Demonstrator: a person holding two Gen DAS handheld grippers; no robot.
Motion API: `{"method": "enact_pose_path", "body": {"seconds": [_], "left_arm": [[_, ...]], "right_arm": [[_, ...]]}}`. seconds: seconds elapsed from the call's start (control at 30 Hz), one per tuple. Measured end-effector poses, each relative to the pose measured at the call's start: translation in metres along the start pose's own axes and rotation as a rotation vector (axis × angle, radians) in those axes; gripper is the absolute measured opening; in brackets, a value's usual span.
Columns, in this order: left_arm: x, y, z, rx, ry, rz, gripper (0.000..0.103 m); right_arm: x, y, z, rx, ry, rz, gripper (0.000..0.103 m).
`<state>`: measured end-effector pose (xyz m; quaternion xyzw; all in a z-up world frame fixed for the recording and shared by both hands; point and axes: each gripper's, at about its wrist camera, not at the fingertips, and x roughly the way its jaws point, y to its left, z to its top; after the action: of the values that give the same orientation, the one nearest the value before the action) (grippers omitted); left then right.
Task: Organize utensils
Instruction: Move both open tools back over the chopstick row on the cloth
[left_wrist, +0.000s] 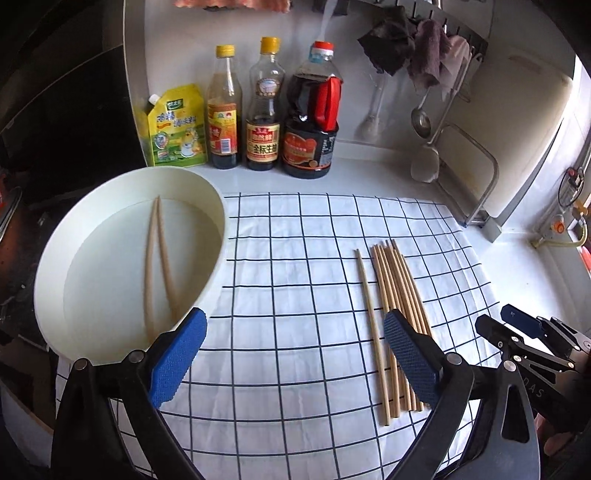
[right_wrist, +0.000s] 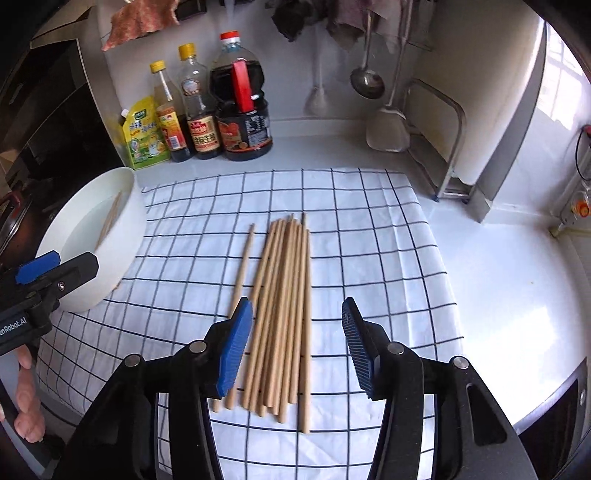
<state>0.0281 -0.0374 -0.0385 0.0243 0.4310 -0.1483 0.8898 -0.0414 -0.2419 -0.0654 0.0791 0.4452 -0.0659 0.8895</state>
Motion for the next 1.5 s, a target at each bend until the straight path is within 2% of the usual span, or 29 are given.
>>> {"method": "enact_pose_path", "body": {"seconds": [0.27,0.53,0.97,1.23,1.5], "left_arm": [[0.042,-0.033,-0.016,0.063,0.065,0.024,0.095],[0.077,-0.038,-0.027,0.043,0.108,0.037,0.095],[0.100,-0.046,-0.031,0.048,0.154,0.057,0.095],[0.108,-0.050,-0.033,0.049,0.170,0.060,0.095],[0.115,-0.054,-0.036,0.059,0.186,0.072,0.095]], "right_arm": [[0.046,-0.029,-0.021,0.030,0.078,-0.029,0.049],[0.078,-0.028,-0.028,0.023,0.111,0.004,0.049],[0.090,-0.016,-0.025,-0.055,0.132,0.029,0.049],[0.094,-0.014,-0.026,-0.102,0.132,-0.008,0.049],[0.093,-0.030,-0.025,-0.085,0.124,-0.020,0.049]]}}
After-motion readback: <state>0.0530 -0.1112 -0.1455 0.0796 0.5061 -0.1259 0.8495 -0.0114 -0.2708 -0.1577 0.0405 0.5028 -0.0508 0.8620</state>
